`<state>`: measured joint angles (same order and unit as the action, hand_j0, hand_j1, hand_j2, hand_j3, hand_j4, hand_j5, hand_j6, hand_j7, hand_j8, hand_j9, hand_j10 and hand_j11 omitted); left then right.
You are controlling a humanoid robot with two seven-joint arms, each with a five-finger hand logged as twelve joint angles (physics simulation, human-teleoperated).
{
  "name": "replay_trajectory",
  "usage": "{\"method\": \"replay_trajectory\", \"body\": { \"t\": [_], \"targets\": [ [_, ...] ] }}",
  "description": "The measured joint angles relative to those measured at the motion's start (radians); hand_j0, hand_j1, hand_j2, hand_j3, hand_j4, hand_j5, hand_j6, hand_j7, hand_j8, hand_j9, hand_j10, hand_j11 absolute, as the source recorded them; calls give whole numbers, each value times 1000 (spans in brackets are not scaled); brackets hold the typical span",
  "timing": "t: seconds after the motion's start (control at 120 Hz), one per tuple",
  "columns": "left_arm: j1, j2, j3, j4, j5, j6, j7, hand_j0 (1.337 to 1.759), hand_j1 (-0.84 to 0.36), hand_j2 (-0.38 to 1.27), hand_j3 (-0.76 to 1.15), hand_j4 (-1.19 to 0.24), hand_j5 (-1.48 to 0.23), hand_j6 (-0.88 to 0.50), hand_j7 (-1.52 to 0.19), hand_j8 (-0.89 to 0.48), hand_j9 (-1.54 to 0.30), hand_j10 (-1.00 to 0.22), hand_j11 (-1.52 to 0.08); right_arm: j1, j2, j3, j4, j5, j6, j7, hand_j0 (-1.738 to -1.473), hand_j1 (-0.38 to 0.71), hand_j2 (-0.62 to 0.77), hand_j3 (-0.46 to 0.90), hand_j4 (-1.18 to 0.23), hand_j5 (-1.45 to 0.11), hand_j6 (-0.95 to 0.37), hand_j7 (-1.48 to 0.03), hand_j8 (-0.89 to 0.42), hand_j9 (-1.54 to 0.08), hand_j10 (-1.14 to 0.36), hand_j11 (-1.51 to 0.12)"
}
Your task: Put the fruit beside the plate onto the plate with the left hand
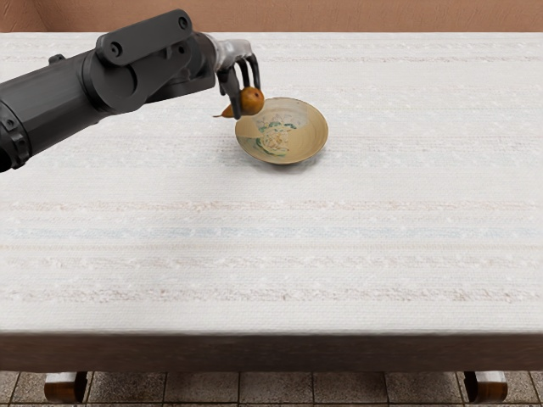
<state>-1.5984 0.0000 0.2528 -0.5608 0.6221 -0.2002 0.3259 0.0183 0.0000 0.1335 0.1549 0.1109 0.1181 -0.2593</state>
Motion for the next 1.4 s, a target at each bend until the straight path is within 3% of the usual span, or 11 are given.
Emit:
{"method": "replay_trajectory", "body": {
  "t": [0.417, 0.825, 1.4],
  "targets": [
    [0, 0, 0, -4, -4, 2, -1, 1654, -438, 731, 0, -613, -1091, -529, -1073, -738, -1077, -805, -1078, 0, 0, 0, 0, 0, 0, 0, -1658, -310, -7, 0, -33, -43, -33, -43, -33, -43, -33, -43],
    [-3, 0, -14, -77, -84, 0, -10, 1653, -451, 754, 0, -597, -1107, -523, -1088, -728, -1092, -814, -1093, 0, 0, 0, 0, 0, 0, 2, -1658, -310, -7, 0, -33, -43, -33, -43, -33, -43, -33, -43],
    [17, 0, -14, -80, -75, 3, -44, 1653, -431, 752, 0, -616, -1148, -521, -1133, -799, -1134, -844, -1135, -4, 0, 0, 0, 0, 0, 2, -1658, -310, -7, 0, -33, -43, -33, -43, -33, -43, -33, -43]
  ]
}}
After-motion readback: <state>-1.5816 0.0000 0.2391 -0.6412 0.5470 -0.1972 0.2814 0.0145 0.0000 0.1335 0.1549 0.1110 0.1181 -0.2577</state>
